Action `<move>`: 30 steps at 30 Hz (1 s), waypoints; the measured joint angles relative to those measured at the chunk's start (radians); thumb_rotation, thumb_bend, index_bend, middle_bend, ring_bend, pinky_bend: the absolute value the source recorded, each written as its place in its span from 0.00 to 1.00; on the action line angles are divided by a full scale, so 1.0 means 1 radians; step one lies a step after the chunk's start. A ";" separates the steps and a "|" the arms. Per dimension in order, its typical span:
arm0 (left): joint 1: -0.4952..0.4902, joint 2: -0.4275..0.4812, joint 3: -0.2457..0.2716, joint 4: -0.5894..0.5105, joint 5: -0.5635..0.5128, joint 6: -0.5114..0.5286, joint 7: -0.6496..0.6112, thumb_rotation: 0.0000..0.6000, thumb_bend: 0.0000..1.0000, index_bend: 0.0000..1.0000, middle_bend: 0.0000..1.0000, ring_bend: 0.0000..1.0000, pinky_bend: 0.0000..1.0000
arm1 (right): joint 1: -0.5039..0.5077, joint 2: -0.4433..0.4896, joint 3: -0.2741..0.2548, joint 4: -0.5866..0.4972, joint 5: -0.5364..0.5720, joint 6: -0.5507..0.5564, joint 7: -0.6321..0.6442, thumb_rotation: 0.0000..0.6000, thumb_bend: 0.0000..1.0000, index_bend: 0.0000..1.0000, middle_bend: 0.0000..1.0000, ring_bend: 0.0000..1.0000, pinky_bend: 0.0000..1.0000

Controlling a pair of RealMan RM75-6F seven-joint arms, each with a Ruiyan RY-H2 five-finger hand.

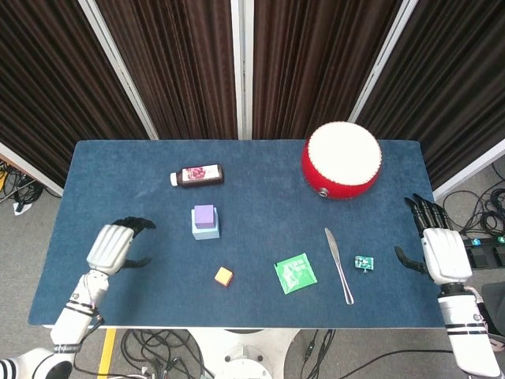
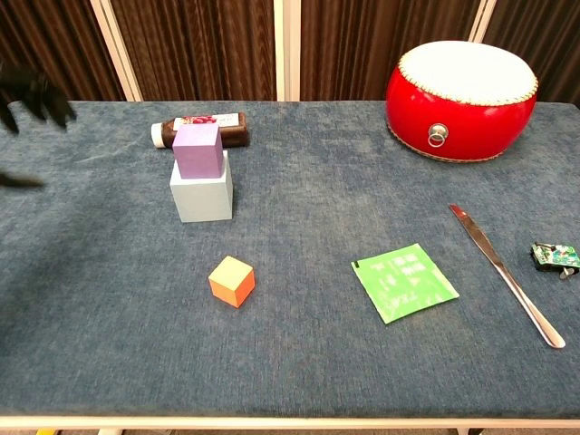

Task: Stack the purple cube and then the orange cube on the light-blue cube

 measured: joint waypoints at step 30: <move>-0.132 -0.246 0.052 0.343 0.426 -0.104 -0.154 1.00 0.17 0.40 0.50 0.38 0.44 | 0.001 0.014 0.026 0.009 0.044 -0.003 0.040 1.00 0.22 0.00 0.01 0.00 0.00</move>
